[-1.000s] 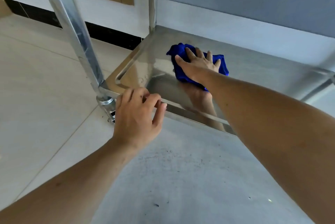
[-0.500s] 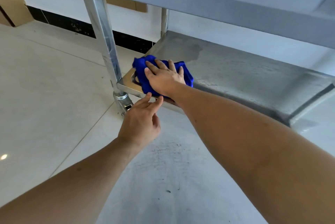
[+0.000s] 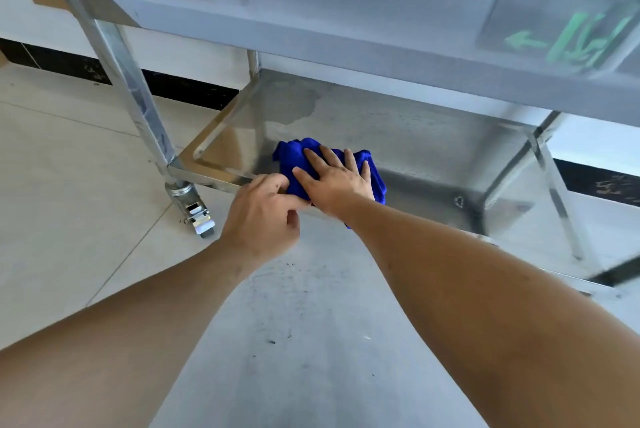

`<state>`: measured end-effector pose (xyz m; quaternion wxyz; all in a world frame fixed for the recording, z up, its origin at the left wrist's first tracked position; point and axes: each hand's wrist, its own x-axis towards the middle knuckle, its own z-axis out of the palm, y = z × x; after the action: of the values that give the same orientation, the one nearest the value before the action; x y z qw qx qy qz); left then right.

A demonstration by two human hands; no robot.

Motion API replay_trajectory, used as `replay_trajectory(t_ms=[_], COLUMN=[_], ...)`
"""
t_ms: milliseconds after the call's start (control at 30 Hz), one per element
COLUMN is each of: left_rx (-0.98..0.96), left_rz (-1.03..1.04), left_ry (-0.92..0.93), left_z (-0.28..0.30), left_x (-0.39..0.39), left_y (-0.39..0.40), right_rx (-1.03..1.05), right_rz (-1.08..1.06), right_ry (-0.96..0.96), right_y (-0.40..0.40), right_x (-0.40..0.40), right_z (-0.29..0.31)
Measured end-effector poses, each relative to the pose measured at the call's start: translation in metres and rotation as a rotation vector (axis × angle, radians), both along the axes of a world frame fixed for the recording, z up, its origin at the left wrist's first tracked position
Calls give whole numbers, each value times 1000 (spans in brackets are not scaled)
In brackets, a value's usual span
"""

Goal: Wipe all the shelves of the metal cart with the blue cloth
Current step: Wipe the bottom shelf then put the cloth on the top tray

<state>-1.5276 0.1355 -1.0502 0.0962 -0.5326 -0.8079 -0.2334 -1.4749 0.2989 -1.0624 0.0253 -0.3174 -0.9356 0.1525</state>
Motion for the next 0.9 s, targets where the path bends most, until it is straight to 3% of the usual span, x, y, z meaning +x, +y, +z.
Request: replay_trajectory(t_ms=[300,500,800,900], left_rx=[30,-96,-141,-187], left_rz=[-375,-602,-598,-584], left_ry=[-122,-60,4,-20], left_z=[7,10,1,4], left_x=[93,160,198,200], left_y=[97,147,177,172], right_rx=[10,-7,90,167], right_rz=[-293,-537,-746,-756], right_ry=[-41,-22,86,0], right_y=[66,103,123,118], right_x=[153,247,270,268], right_z=[2,4,3,5])
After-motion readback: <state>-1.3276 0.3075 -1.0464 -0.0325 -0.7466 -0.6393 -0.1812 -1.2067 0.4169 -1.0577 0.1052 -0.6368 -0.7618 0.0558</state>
